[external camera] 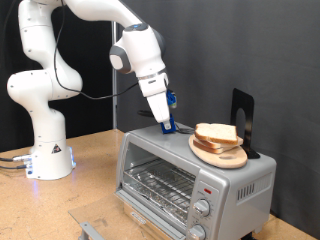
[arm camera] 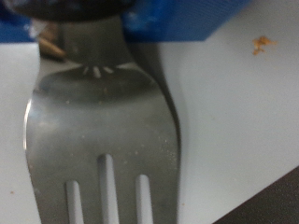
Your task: Make a piece of toast with the oven
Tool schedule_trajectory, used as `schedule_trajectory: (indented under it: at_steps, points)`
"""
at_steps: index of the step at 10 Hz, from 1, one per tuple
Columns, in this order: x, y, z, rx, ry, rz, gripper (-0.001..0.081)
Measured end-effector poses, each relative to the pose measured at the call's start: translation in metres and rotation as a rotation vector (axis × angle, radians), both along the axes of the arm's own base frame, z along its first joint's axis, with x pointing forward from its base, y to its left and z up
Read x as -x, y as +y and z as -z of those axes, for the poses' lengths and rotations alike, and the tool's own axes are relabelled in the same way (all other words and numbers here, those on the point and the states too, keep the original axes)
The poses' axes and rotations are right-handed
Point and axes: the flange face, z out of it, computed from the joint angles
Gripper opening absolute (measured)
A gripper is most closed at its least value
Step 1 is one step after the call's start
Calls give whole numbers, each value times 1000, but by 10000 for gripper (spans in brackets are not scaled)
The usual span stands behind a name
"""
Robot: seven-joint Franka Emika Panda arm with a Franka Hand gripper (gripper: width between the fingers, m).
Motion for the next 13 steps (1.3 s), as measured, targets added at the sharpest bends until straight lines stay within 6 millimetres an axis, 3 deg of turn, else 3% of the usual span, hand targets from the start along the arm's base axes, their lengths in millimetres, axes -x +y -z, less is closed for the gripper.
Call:
schedule_trajectory:
  at_steps: [7,12,13]
  points:
    - [-1,-4,-6,-45,-2,-10,488]
    - [12,-16,-48,-105,-5,-48,490]
    - [13,-15,-46,-103,-2,-48,490]
